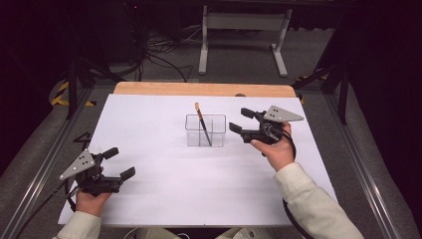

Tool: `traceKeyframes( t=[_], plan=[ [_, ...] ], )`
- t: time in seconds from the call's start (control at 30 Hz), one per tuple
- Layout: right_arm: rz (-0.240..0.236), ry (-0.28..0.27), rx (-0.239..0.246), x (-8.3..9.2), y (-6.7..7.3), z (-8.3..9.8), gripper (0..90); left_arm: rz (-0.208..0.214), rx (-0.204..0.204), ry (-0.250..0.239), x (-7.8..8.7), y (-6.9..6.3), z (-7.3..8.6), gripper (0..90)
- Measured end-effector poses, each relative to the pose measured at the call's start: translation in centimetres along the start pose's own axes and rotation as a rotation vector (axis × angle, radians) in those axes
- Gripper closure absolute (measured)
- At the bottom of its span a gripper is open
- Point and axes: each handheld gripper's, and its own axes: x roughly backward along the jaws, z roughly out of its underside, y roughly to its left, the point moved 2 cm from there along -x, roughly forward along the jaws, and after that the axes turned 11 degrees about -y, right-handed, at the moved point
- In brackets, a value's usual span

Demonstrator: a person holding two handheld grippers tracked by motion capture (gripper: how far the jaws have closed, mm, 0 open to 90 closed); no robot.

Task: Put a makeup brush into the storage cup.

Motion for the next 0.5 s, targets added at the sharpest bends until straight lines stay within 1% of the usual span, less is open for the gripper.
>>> traceKeyframes(
  t=[0.1, 0.13, 0.23, 0.33, 0.5],
  plan=[
    [0.017, 0.011, 0.011, 1.5, -0.5, -0.2, 26.1, 0.003, -0.011, -0.001, 0.1, 0.0, -0.1, 0.1],
    [0.023, 0.012, 0.012, 2.0, -0.6, -0.2, 25.8, -0.001, -0.009, -0.003, 0.1, 0.0, -0.2, 0.1],
    [0.034, 0.012, 0.021, 3.6, -0.9, -0.4, 25.0, 0.01, -0.021, 0.001, 0.0, -0.1, -0.2, 0.1],
    [0.04, 0.008, 0.014, 4.7, -1.1, -0.3, 24.2, 0.015, -0.022, -0.001, 0.0, -0.1, -0.3, 0.1],
    [0.047, 0.021, 0.008, 6.1, -1.3, 0.3, 22.6, 0.028, -0.023, 0.0, 0.1, -0.2, -0.3, 0.1]
  ],
)
